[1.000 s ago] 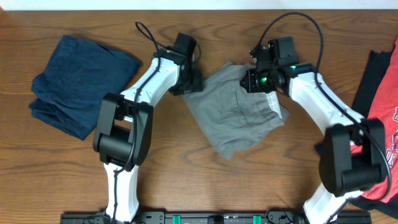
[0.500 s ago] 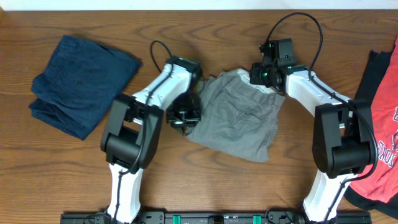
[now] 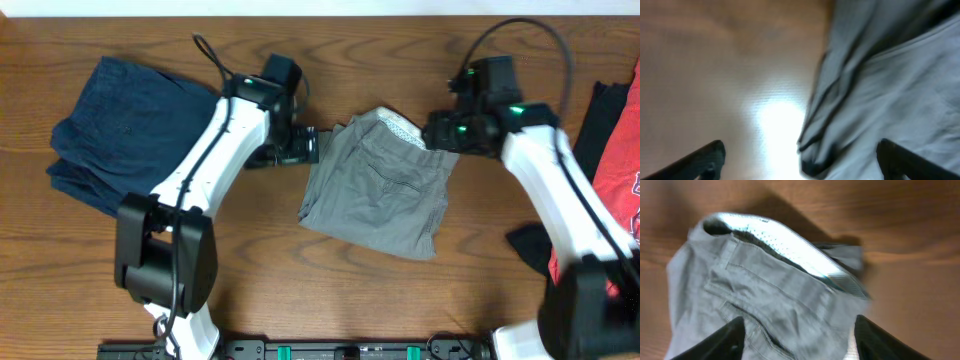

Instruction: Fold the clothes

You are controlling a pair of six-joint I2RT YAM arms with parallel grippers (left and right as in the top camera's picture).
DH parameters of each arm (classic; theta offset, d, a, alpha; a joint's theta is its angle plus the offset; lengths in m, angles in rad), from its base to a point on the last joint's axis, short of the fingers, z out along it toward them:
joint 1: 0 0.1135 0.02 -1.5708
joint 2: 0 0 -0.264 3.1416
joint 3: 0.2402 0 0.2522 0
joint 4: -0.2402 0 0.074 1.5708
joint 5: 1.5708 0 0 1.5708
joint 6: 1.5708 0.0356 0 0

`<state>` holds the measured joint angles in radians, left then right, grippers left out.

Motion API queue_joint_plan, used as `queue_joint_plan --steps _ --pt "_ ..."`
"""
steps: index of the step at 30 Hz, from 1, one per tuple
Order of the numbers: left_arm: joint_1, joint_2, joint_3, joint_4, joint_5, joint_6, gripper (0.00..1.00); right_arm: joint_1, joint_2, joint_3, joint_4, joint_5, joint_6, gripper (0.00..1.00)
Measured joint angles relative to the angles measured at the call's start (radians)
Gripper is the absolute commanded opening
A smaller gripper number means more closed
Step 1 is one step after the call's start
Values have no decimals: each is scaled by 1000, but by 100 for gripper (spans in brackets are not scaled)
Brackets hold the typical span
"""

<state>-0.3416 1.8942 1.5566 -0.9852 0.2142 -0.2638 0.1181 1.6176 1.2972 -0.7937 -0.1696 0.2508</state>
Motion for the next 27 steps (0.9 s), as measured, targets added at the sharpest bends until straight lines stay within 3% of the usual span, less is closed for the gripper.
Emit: queue_joint_plan --steps 5,9,24,25,27 --pt "-7 12 0 124 116 172 98 -3 -106 7 -111 35 -2 84" --pt "-13 62 0 190 208 266 98 -3 -108 7 -186 45 -5 85" --pt "-21 306 2 238 595 324 99 -3 -107 7 -242 49 -2 85" --pt "-25 312 3 238 625 325 96 -3 -107 7 -242 50 -2 85" --pt "-36 322 3 238 660 321 76 -3 -107 7 -242 51 -2 85"
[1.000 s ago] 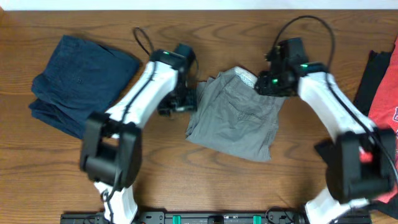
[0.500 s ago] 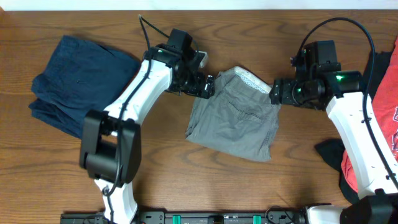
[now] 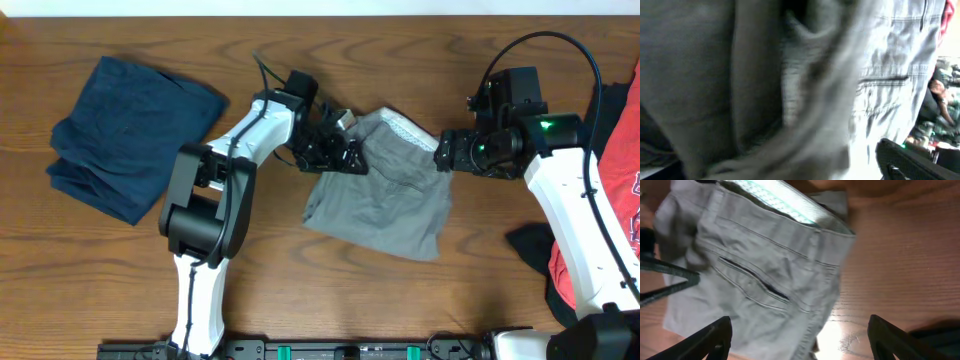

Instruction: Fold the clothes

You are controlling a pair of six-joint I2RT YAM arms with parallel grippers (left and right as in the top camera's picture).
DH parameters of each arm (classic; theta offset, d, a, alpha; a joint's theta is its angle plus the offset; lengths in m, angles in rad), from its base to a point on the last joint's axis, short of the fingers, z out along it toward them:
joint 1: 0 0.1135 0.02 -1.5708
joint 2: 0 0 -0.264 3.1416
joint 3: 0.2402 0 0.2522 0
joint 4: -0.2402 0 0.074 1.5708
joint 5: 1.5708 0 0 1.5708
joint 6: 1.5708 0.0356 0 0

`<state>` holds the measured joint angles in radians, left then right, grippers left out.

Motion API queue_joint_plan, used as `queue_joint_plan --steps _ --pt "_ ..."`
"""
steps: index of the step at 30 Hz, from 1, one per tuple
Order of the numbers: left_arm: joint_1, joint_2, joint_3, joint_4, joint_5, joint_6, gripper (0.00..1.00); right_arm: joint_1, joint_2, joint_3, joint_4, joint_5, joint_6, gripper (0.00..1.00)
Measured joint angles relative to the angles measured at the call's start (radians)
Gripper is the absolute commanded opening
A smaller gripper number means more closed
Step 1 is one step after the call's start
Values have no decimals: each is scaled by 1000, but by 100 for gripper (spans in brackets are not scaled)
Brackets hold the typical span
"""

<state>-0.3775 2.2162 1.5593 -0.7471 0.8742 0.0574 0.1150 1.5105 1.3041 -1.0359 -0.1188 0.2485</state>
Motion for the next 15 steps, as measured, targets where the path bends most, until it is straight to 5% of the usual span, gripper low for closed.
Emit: queue_joint_plan --steps 3,5,15 --pt "-26 24 0 12 21 5 21 0 0 0 -2 0 0 85" --pt "-39 37 0 16 31 7 7 0 0 0 -4 0 0 85" --pt "-25 32 8 -5 7 -16 6 0 0 0 -18 0 0 84"
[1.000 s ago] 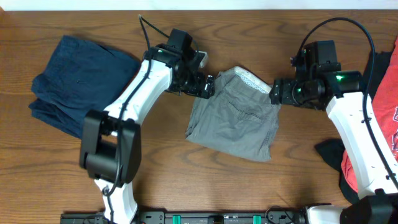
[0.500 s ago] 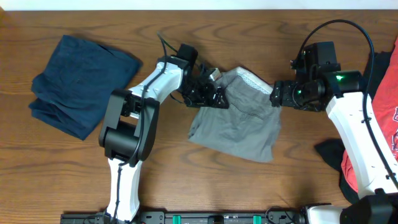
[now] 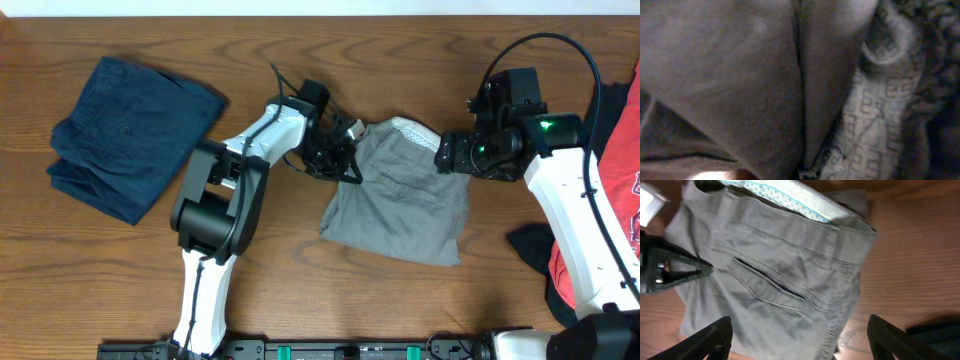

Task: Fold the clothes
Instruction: 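Carry the folded grey garment with the left gripper onto the navy stack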

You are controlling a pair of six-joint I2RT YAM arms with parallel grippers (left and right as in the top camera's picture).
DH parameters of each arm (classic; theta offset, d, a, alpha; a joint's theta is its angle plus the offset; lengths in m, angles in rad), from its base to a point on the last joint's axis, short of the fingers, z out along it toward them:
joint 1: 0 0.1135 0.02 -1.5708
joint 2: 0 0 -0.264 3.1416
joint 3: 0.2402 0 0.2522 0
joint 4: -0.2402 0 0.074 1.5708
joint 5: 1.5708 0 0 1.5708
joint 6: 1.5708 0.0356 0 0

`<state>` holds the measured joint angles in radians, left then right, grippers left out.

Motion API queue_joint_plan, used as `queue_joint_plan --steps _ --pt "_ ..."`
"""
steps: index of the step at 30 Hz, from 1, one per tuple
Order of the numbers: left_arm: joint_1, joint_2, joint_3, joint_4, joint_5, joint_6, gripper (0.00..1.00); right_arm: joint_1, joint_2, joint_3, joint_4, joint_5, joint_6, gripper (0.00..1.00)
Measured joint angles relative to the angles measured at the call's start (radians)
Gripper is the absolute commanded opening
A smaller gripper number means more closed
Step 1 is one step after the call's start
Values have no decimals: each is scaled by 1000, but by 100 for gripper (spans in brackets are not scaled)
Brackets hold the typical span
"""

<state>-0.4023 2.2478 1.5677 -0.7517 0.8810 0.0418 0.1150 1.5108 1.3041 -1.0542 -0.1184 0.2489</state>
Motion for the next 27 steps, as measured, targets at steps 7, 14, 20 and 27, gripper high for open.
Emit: queue_joint_plan --steps 7,14,20,27 --pt "43 -124 0 -11 -159 -28 6 0 0 0 0 0 0 84" --pt "84 -352 0 -28 -486 -50 6 0 0 0 -1 0 0 84" --pt "223 -535 3 31 -787 -60 6 0 0 0 -4 0 0 83" --pt "501 -582 5 124 -922 -87 6 0 0 0 -11 0 0 83"
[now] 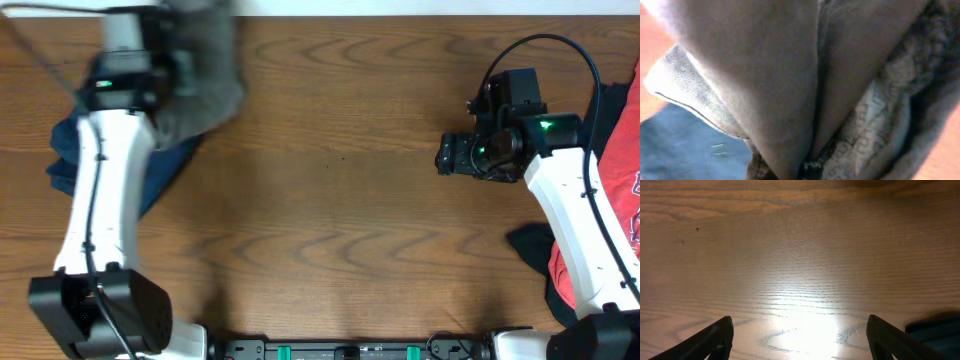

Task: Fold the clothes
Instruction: 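Carry the folded grey garment with the left gripper onto the navy stack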

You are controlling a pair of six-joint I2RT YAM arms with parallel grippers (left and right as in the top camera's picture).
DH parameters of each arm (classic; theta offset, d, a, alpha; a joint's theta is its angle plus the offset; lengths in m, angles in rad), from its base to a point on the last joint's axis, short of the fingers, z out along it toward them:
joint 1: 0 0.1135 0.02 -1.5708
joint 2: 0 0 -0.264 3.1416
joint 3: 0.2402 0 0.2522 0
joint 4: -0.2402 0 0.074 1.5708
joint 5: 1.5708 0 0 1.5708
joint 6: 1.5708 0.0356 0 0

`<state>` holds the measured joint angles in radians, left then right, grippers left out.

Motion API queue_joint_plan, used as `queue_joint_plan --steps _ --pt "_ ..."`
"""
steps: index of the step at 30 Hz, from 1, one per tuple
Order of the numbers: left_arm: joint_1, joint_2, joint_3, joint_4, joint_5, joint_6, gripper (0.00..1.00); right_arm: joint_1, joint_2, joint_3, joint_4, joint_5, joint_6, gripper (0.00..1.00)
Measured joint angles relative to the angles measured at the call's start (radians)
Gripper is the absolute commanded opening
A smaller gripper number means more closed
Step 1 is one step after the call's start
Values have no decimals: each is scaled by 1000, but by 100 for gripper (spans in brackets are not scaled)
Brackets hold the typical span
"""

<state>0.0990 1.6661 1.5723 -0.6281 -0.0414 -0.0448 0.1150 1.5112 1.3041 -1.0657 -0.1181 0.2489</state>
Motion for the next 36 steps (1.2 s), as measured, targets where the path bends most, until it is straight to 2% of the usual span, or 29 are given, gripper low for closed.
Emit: queue_joint_plan --steps 5,9,14,20,21,23,31,36 --pt "177 24 0 7 -18 -43 6 0 0 0 0 0 0 83" --pt "262 48 0 -10 -18 -117 6 0 0 0 0 0 0 83" --pt "312 70 -3 -66 -18 -196 6 0 0 0 0 0 0 83" --pt "312 79 -8 -179 -18 -229 8 0 0 0 0 0 0 83" --pt "312 79 -8 -197 -18 -231 40 0 0 0 0 0 0 83" --pt "312 79 -8 -222 -19 -237 98 0 0 0 0 0 0 83" --pt "319 66 -9 -246 -26 -252 98 0 0 0 -2 0 0 83" --pt "319 7 -9 -185 5 -274 98 0 0 0 -4 0 0 83"
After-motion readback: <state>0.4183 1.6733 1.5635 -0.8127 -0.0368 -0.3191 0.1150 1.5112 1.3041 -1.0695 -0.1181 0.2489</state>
